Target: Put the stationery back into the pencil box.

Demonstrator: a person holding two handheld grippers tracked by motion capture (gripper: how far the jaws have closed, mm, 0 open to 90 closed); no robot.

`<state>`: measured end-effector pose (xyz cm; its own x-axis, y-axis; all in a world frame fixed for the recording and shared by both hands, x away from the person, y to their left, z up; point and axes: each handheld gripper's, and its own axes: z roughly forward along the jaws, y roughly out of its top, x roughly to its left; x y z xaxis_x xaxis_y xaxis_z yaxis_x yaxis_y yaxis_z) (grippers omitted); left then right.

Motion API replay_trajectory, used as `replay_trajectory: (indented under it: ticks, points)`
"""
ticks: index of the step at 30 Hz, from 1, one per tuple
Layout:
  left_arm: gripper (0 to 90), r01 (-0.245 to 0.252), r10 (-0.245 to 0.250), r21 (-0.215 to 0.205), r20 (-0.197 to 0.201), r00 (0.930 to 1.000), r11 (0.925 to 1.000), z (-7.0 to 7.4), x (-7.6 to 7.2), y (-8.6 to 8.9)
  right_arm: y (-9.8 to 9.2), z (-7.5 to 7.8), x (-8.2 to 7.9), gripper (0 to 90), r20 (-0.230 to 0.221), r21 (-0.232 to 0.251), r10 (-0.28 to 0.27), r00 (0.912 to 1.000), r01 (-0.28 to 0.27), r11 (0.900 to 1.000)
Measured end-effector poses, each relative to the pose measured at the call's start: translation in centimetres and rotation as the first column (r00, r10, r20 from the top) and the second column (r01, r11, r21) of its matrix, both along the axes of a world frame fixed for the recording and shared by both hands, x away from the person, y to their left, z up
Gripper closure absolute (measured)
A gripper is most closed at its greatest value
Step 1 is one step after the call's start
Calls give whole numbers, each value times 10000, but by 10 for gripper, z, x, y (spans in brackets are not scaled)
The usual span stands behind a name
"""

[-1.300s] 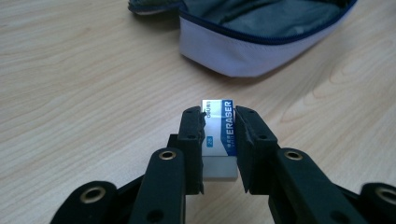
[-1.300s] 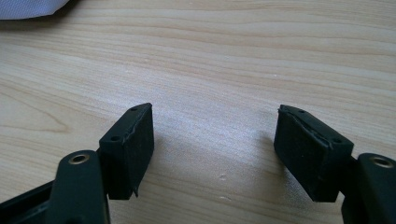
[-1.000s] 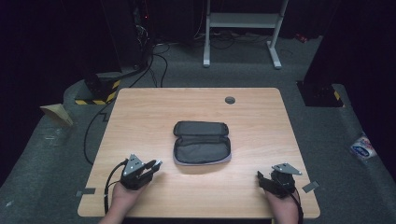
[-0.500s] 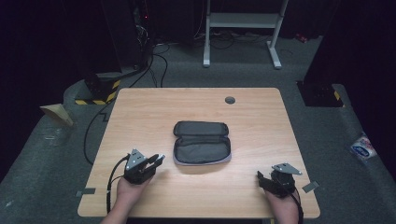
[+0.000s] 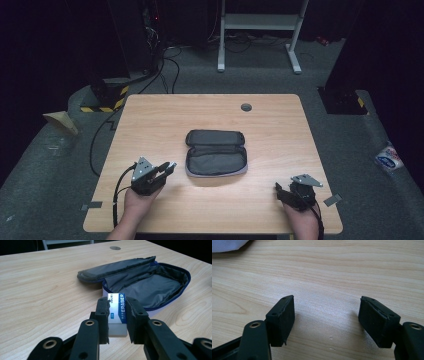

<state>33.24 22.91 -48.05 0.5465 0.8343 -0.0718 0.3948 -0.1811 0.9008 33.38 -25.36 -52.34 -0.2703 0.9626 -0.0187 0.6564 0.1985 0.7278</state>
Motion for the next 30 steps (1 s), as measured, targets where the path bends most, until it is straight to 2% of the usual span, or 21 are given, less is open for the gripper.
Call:
replay_trajectory:
  ticks: [7,14,23,27,30]
  points:
    - [729,121,-122,40,163,9998,9999,6,2,-7,0,0,0,291,-10,26,-10,10000,10,10000]
    - [729,304,-305,59,258,9992,9995,9,10,-21,0,0,-1,292,-16,49,-5,10000,5,10000]
    - [728,515,-517,178,158,9985,9985,14,23,-39,0,0,-1,293,-36,53,7,10000,-7,10000]
    - [728,675,-674,333,-38,9977,9972,13,34,-54,-1,0,0,293,-1,26,69,10000,-69,10000]
    - [729,794,-791,259,-114,9968,9965,13,37,-61,-1,0,0,293,2,20,65,10000,-65,10000]
